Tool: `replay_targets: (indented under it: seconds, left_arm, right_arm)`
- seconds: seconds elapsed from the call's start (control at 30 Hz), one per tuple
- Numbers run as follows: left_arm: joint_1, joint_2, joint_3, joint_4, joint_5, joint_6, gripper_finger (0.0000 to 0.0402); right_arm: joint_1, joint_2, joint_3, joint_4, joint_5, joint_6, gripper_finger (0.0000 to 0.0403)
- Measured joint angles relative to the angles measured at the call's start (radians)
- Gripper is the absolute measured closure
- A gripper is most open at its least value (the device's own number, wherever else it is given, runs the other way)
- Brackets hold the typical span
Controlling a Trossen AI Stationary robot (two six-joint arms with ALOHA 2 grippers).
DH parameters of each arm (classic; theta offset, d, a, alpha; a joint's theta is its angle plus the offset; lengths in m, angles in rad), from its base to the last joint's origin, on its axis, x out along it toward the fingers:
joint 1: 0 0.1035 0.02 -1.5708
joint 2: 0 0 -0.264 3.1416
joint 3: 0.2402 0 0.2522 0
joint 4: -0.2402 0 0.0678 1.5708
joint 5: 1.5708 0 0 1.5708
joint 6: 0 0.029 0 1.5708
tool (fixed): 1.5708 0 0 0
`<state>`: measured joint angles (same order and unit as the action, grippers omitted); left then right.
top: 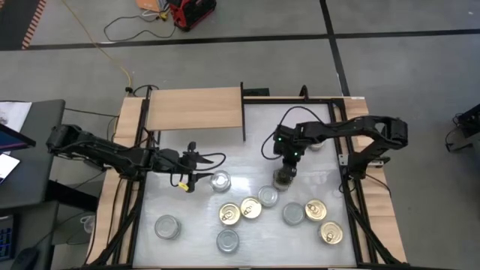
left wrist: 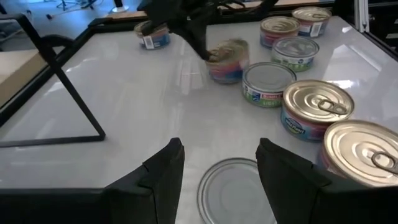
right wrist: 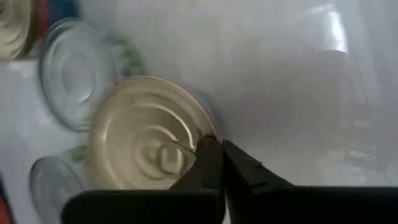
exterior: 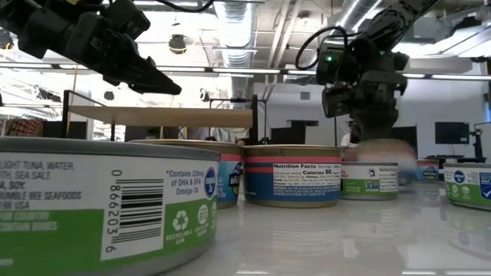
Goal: Stack canned seafood by type on shelf
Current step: Put the blue-pink tuna can on the shelf
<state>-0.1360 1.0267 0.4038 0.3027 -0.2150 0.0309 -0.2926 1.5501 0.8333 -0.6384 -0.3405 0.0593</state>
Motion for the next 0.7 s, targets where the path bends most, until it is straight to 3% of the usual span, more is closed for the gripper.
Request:
replay_targets:
  seconds: [0.33,0.47,0.57,0.7]
  left_arm:
    - [0.0,0.0,0.0,-0.009,-0.002,0.016,0.0211]
    - [0.0,-0.003,0.0,-0.011,-0.016,0.033,0.0211]
    - [0.0,-0.018,0.0,-0.017,-0.048,0.032,0.0211]
    - [0.0,-0.051,0.0,-0.018,-0.099,0.008,0.0211]
  right_arm:
    - [-0.109,0.001,-0.007,-0.014,0.088,0.015,0.0354]
    - [-0.137,-0.063,0.013,-0.049,0.208,-0.004,0.0352]
    - [-0.111,-0.139,0.046,-0.101,0.287,-0.035,0.0351]
    - [-0.027,-0.25,0.083,-0.159,0.314,-0.095,0.0336]
